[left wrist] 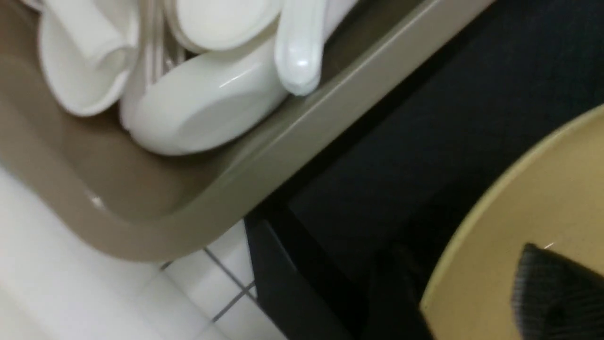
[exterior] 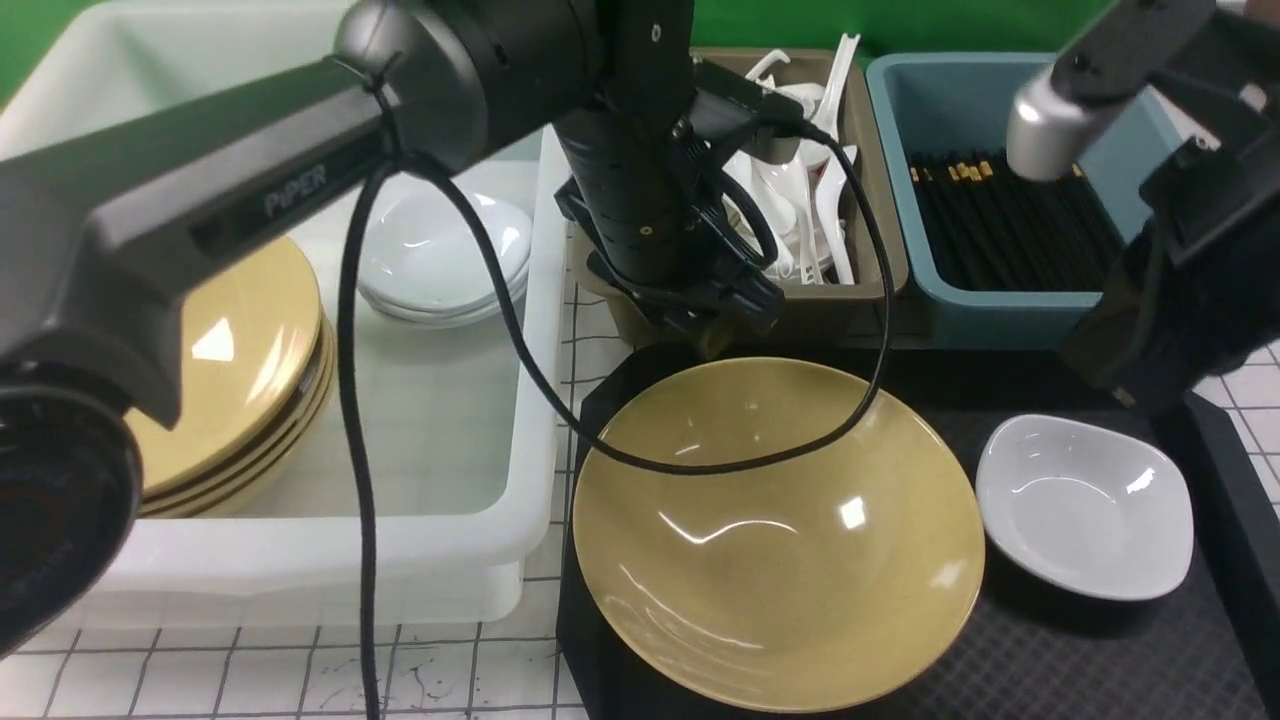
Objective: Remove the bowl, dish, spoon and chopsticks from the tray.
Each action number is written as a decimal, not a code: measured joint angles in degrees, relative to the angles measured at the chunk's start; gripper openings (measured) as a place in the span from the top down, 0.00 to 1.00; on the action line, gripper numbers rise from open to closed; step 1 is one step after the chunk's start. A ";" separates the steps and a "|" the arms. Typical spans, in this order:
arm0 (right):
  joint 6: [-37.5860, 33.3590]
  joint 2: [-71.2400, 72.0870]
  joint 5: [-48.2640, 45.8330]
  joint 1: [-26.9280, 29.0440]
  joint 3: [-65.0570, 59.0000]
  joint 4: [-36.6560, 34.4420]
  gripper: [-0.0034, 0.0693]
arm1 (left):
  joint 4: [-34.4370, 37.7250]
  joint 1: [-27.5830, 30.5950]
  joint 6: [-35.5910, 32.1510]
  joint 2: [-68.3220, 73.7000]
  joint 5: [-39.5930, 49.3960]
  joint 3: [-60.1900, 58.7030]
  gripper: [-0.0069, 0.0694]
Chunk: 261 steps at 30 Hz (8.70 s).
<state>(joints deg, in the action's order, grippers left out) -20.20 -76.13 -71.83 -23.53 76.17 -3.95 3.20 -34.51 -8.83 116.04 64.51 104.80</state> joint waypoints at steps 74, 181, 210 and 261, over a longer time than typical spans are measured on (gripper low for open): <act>-8.66 -11.19 6.94 -17.91 20.22 -3.01 0.89 | 7.96 61.53 1.06 -29.33 -5.36 -33.09 0.65; -5.72 -11.91 10.61 -21.00 15.45 -8.16 0.88 | 13.48 35.09 -9.99 -13.01 3.03 1.56 0.90; -4.69 -13.48 3.03 -21.12 16.22 -2.19 0.86 | 8.42 34.87 -17.15 3.98 -10.82 4.99 0.20; 17.68 44.31 48.33 -21.07 -35.33 8.77 0.82 | -2.11 34.62 4.47 -111.63 -14.56 -74.84 0.92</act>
<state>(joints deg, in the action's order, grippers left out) -2.52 -31.82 -23.50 -44.60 40.84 4.82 1.09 0.11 -4.36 4.40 49.95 29.96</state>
